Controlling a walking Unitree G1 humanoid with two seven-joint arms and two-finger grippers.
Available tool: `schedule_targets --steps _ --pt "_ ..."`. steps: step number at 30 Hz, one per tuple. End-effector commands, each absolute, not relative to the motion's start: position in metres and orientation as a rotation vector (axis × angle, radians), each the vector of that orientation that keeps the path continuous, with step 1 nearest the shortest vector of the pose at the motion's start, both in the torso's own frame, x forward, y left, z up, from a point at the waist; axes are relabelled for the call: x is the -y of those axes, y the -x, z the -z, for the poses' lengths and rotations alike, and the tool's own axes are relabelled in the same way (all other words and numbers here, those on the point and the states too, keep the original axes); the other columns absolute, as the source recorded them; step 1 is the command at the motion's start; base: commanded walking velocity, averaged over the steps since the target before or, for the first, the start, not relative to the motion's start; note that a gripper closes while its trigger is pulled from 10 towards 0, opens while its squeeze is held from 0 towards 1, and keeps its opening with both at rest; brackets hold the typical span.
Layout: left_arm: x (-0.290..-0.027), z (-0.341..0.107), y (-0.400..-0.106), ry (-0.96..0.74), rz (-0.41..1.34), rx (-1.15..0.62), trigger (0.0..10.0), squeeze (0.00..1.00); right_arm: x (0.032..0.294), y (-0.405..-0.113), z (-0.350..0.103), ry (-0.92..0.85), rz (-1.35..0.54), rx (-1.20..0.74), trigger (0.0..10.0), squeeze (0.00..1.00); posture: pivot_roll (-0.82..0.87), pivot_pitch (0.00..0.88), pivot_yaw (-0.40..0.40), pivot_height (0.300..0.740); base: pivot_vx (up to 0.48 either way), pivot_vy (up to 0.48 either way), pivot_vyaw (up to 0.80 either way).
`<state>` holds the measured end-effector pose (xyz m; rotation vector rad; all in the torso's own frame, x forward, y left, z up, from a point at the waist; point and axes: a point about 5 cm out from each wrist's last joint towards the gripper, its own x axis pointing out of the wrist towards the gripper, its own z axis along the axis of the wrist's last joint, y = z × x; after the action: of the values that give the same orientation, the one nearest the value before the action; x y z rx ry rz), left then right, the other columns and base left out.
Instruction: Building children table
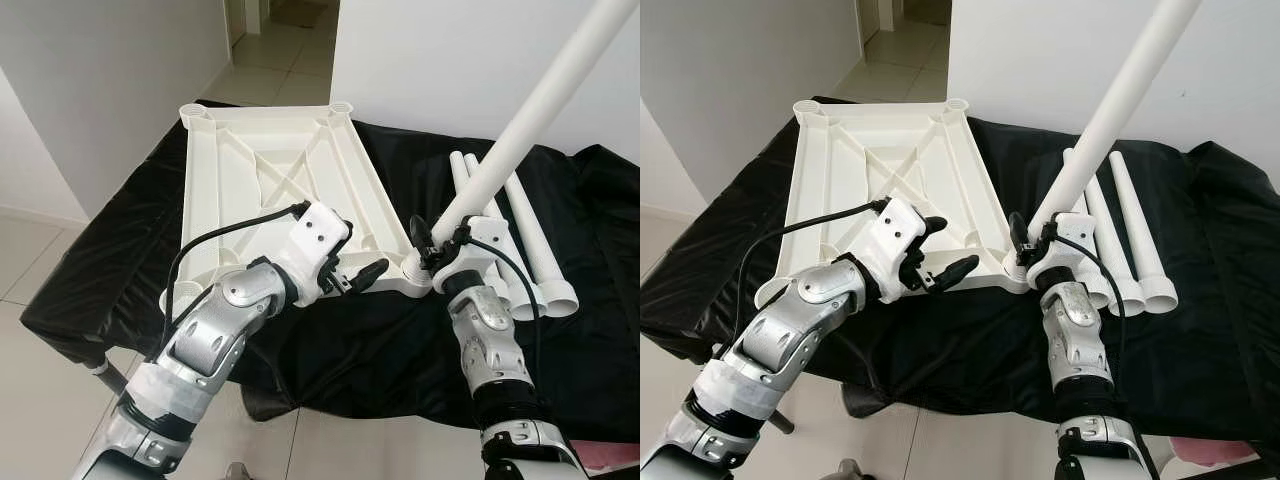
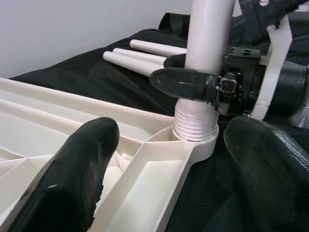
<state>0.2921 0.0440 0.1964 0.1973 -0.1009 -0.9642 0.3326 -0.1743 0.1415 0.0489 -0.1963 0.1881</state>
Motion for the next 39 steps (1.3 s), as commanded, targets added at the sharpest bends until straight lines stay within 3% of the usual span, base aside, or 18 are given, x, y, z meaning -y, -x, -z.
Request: schedule_targets --steps 1,15,27,39 --pt "-0.042 -0.196 -0.289 -0.221 1.064 0.096 10.0 0.0 0.17 -0.322 -0.108 0.014 -0.239 0.061 10.0 0.0 0.04 0.038 -0.027 0.74 0.0 0.0 0.0" --pt "-0.044 -0.197 -0.29 -0.219 1.059 0.098 10.0 0.0 0.178 -0.309 -0.089 0.139 -0.344 0.026 10.0 0.0 0.03 0.04 -0.016 0.74 0.0 0.0 0.0" --pt "-0.046 -0.2 -0.291 -0.22 1.055 0.104 10.0 0.0 0.182 -0.318 -0.073 0.008 -0.288 -0.152 10.0 0.0 0.03 0.047 -0.011 0.74 0.0 0.0 0.0" --pt "-0.047 -0.2 -0.291 -0.219 1.049 0.101 10.0 0.0 0.184 -0.321 -0.075 -0.043 -0.248 -0.15 10.0 0.0 0.03 0.056 -0.012 0.74 0.0 0.0 0.0"
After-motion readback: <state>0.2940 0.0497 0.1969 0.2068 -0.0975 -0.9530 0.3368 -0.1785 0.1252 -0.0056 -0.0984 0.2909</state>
